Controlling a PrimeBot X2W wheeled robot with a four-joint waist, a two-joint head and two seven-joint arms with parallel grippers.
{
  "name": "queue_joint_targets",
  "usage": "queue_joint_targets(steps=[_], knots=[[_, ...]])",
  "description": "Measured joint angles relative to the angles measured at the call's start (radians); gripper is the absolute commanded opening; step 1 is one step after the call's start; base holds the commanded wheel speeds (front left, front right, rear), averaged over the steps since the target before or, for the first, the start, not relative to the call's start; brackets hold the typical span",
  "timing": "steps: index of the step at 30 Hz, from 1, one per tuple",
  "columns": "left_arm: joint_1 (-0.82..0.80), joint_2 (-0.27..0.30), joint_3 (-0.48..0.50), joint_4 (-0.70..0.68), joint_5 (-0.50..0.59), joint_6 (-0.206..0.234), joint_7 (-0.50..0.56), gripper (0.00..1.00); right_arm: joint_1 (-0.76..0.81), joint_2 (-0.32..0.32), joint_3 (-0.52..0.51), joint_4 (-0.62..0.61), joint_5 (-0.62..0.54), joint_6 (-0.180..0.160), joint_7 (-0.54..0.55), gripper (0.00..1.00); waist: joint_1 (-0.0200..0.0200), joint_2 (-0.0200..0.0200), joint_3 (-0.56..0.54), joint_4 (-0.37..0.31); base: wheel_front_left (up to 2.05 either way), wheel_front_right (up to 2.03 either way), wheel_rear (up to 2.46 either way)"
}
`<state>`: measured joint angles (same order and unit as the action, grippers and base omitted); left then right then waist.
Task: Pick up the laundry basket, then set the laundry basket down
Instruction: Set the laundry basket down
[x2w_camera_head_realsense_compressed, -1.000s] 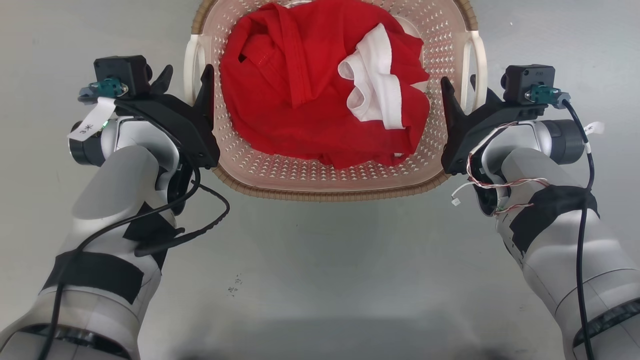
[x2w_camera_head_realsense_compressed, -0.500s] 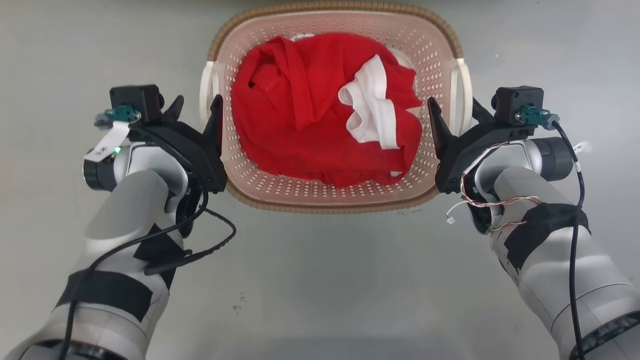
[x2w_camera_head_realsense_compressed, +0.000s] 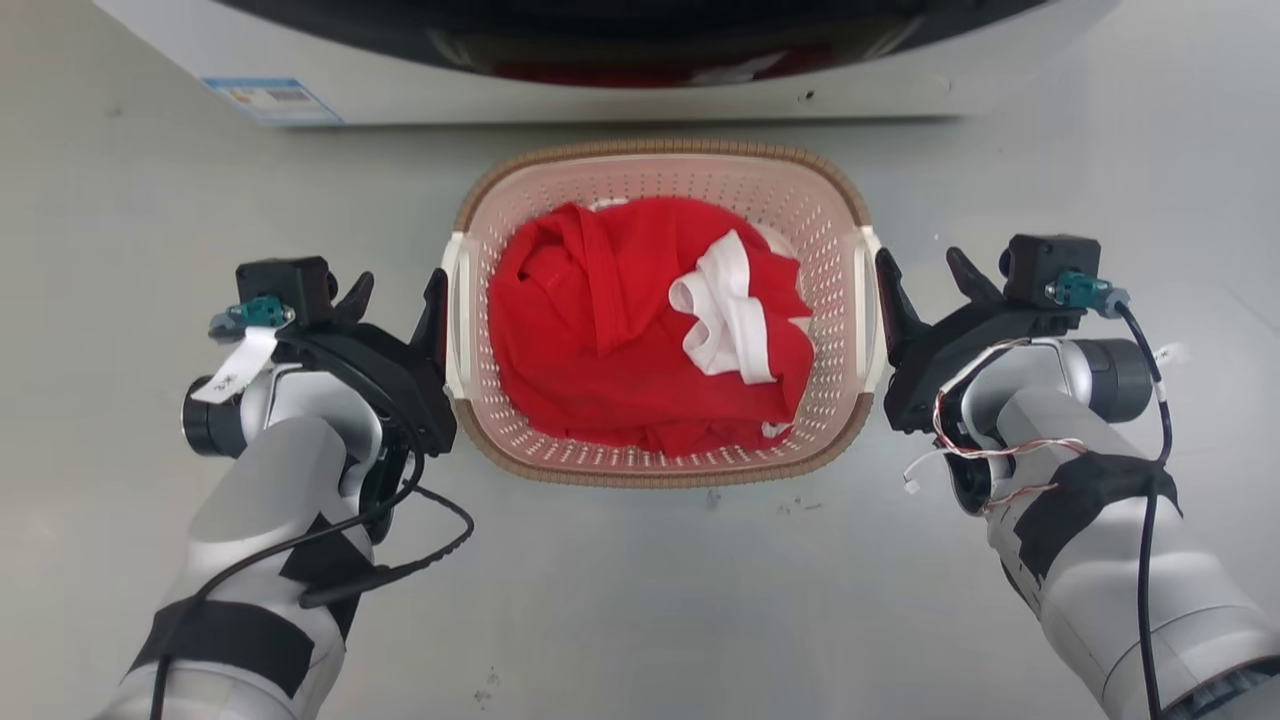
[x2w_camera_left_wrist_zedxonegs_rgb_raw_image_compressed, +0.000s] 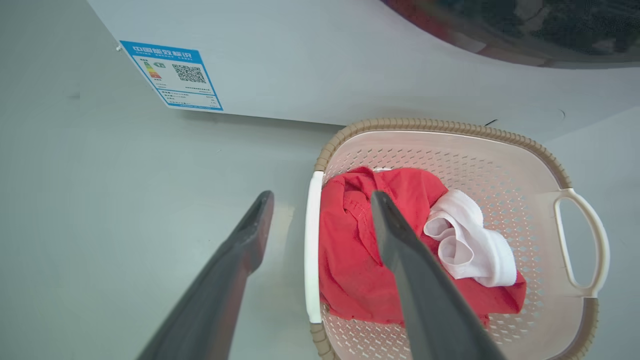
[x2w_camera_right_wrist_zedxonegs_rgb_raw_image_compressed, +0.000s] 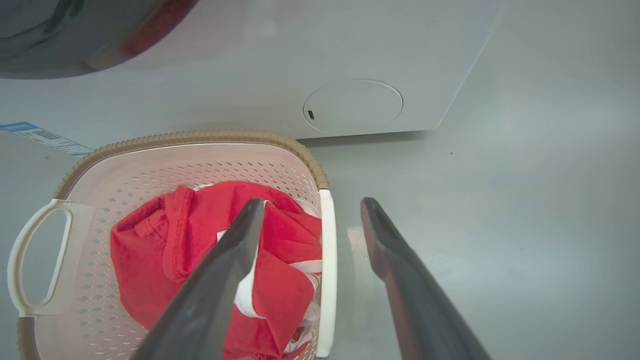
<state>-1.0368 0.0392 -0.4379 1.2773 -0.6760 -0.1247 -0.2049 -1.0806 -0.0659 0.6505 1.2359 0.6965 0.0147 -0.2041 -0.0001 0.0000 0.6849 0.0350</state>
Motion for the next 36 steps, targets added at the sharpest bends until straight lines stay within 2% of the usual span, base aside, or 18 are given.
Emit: queue_joint_targets(steps=[12,20,27,36], knots=[[0.106,0.008,0.002,0.001,-0.003,0.000,-0.038,1.00,0.121,0.001,-0.029,0.007,0.018,-0.002,-0.038,1.00,-0.0001,-0.0001,-0.173,-0.001,0.00,0.00,0.00],[0.213,0.009,0.029,-0.008,-0.016,0.008,-0.045,1.00,0.229,0.002,-0.042,-0.004,0.018,-0.018,-0.045,1.00,-0.0001,-0.0001,-0.290,-0.002,0.00,0.00,0.00],[0.318,0.021,0.056,-0.100,-0.008,0.066,-0.045,1.00,0.353,-0.031,-0.085,-0.073,0.015,-0.059,-0.045,1.00,-0.0001,-0.0001,-0.408,-0.006,0.00,0.00,0.00],[0.471,0.040,0.076,-0.255,0.044,0.127,-0.045,1.00,0.487,-0.053,-0.106,-0.188,-0.024,-0.089,-0.045,1.00,-0.0001,-0.0001,-0.533,-0.005,0.00,0.00,0.00]])
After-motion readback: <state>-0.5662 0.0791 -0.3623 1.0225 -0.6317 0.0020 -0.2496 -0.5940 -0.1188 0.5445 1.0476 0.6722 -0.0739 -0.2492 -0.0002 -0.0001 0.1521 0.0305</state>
